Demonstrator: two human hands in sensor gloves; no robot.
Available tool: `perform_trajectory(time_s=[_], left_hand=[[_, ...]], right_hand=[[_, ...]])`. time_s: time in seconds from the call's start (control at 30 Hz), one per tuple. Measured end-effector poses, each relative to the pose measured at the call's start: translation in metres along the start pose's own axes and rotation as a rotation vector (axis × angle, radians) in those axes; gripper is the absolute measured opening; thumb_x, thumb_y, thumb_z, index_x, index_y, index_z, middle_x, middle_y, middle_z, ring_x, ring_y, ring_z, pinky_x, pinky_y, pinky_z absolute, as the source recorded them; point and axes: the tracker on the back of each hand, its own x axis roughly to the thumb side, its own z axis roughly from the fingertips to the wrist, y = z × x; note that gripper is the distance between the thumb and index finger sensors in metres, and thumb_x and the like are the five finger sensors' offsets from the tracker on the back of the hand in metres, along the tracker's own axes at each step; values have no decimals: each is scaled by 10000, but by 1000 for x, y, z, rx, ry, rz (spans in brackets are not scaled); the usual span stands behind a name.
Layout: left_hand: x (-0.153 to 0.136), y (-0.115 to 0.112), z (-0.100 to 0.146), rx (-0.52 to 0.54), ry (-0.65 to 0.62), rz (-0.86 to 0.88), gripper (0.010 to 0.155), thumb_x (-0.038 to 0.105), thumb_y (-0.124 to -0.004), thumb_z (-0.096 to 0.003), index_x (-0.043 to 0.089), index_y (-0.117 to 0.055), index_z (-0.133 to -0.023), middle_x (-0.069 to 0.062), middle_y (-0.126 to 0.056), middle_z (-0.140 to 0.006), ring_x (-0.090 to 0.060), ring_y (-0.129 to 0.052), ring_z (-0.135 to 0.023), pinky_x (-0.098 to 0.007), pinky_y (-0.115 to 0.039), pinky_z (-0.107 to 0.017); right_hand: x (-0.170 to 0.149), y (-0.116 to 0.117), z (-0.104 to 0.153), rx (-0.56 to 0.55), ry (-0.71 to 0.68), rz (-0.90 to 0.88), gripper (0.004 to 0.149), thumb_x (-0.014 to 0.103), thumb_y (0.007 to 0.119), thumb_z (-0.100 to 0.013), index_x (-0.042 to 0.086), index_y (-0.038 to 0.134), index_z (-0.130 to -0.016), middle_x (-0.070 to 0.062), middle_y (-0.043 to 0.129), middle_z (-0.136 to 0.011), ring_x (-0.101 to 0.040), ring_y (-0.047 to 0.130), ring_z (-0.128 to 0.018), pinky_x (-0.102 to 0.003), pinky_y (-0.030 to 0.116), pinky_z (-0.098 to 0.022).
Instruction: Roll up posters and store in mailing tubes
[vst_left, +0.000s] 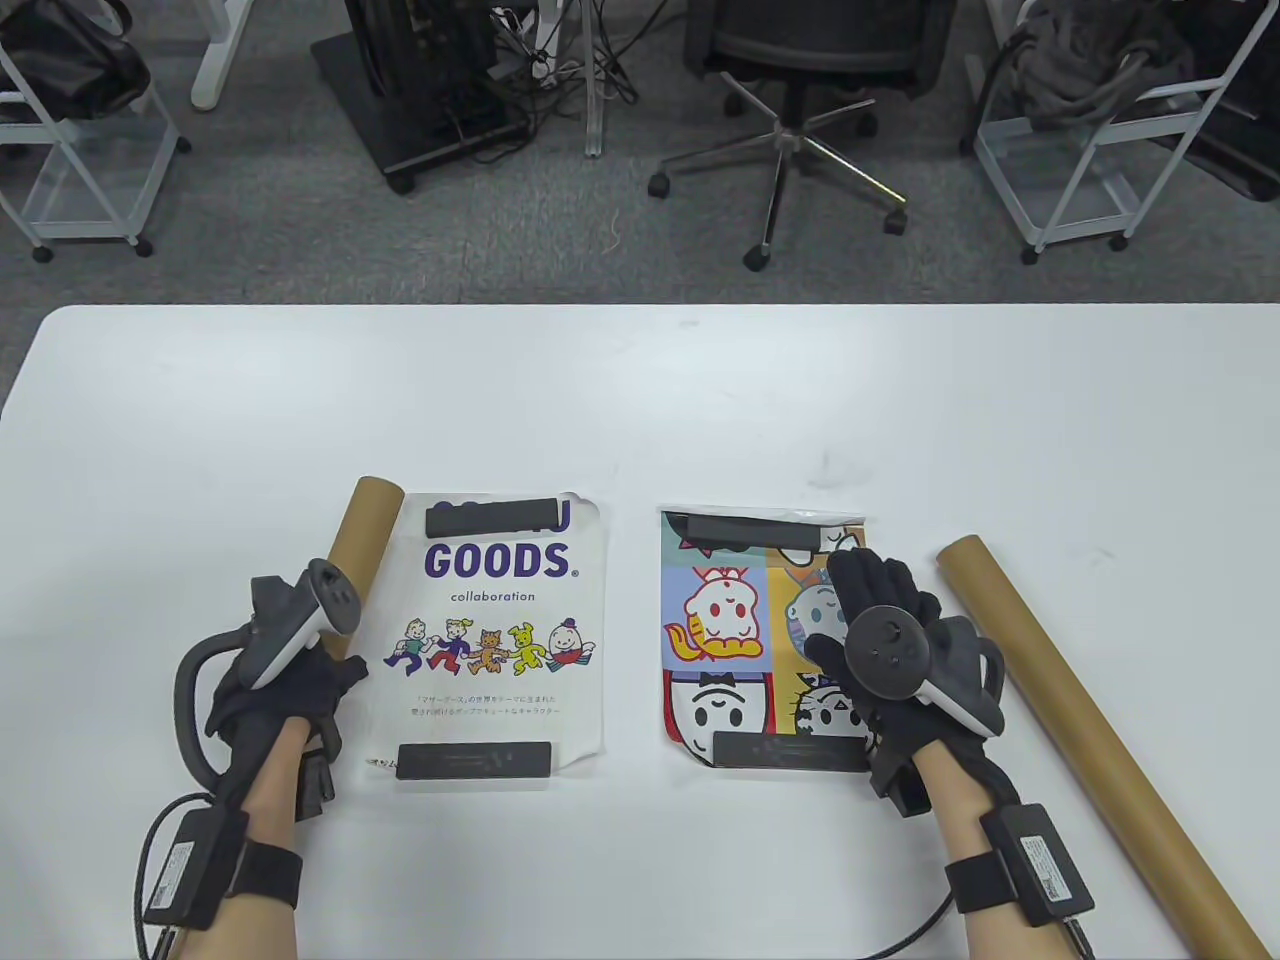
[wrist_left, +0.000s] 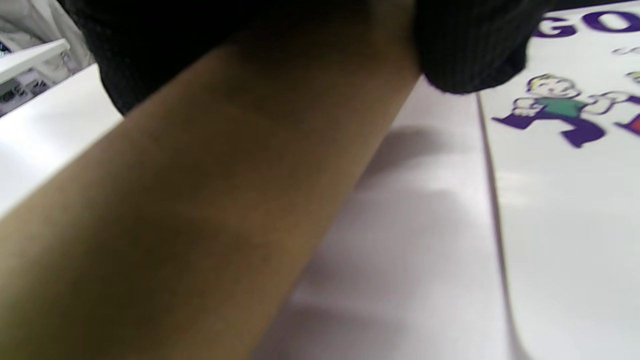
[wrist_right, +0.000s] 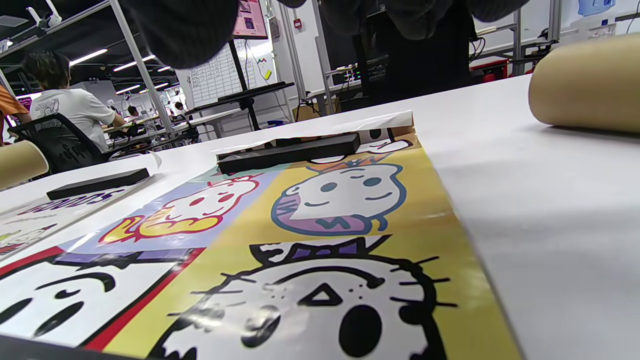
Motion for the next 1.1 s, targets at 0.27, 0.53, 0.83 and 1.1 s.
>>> perform_trajectory(time_s=[0.27,0.53,0.83,1.1], left_hand=[[30,16,26,176,-109,-130,894,612,-733,-499,210,-375,-1212,-98,-730,-1093,-376,-886,-898,-584,-764,-756],[64,19,55,306,-255,-243,868,600,-740,-495,279,-360,-1206,-80,-705,-1121,-372,-846,-942,-586,-718,-795],[83,16,77,394,-335,-341,831,574,-765,-485,400,-334,-1174,-53,-632,-1171,-373,-741,-1023,-595,-630,-840],[88,15,83,441,-366,-375,827,567,-768,-480,438,-307,-1154,-33,-594,-1191,-356,-700,-1056,-582,-599,-857]], right_hand=[[-6,-2,-1,-4,11,-43,814,417,657,-543,45,221,-1120,-289,295,-1198,-604,370,-1042,-756,383,-681],[-6,-2,-2,-19,9,-58,805,414,659,-542,44,239,-1121,-288,311,-1196,-599,384,-1043,-756,393,-680],[-7,-1,0,-17,20,-64,801,412,659,-542,49,241,-1121,-288,313,-1196,-599,385,-1044,-757,393,-680],[-5,-1,1,-1,7,-67,799,419,658,-541,51,250,-1122,-289,321,-1195,-598,390,-1042,-758,396,-678]])
